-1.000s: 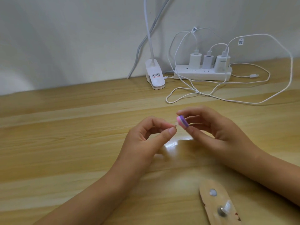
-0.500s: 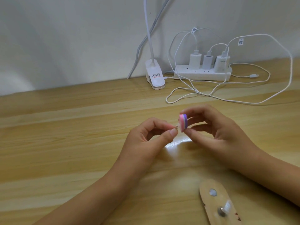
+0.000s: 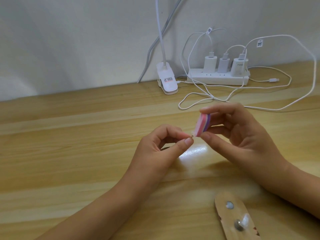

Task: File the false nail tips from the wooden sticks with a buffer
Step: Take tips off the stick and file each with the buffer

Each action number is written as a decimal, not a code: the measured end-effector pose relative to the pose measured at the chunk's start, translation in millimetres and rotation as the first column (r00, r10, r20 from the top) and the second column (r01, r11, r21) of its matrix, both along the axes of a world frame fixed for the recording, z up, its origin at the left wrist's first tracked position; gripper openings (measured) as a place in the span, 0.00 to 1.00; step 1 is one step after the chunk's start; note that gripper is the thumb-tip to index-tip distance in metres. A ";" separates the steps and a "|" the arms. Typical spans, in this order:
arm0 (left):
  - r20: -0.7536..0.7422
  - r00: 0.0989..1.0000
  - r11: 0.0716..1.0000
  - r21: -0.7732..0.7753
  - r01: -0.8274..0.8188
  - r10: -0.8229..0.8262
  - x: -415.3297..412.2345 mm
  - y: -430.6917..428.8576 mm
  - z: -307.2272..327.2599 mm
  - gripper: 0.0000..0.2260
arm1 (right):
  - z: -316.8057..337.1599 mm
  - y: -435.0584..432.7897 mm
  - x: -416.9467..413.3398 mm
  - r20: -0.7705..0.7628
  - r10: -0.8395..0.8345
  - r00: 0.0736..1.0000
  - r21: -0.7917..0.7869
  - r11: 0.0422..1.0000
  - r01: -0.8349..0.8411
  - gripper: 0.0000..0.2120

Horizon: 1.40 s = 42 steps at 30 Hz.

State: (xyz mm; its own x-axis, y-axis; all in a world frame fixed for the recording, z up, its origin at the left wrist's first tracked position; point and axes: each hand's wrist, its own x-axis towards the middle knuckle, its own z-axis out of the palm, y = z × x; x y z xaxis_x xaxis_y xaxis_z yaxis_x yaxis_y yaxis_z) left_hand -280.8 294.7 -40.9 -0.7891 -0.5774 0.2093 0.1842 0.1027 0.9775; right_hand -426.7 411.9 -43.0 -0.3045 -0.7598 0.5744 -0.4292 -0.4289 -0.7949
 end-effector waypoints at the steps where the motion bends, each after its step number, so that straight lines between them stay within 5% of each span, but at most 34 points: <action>1: 0.002 1.000 1.000 -0.004 -0.001 0.001 0.1 0.2 0.3 0.03 | 0.2 0.2 0.1 0.002 0.003 1.000 0.004 1.000 -0.003 0.17; 15: 0.019 1.000 0.999 -0.037 -0.023 0.024 0.6 -1.1 -1.2 0.02 | 0.0 0.8 -0.3 -0.055 0.001 0.998 0.055 0.999 0.002 0.17; 27: 0.077 0.996 0.998 -0.035 -0.050 0.053 2.4 -0.6 -0.8 0.01 | 0.6 2.9 -3.4 -0.255 -0.017 0.967 0.108 0.993 0.046 0.20; 39: 0.060 0.997 0.998 0.034 0.051 -0.053 3.4 5.0 4.9 0.05 | 5.6 7.5 1.4 -0.367 -0.073 0.927 0.055 0.993 0.100 0.21; 42: 0.056 0.997 0.997 0.059 0.053 -0.056 3.3 5.2 5.5 0.02 | 5.4 6.8 -1.6 -0.273 -0.051 0.961 0.085 0.993 0.077 0.21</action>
State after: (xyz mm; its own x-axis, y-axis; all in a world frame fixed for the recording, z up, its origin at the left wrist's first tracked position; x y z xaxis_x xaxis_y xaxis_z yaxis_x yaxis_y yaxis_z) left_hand -277.5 299.9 -35.4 -0.8295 -0.5431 0.1303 0.1313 0.0370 0.9907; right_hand -428.3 418.8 -37.6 -0.1983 -0.7980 0.5691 -0.6573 -0.3225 -0.6812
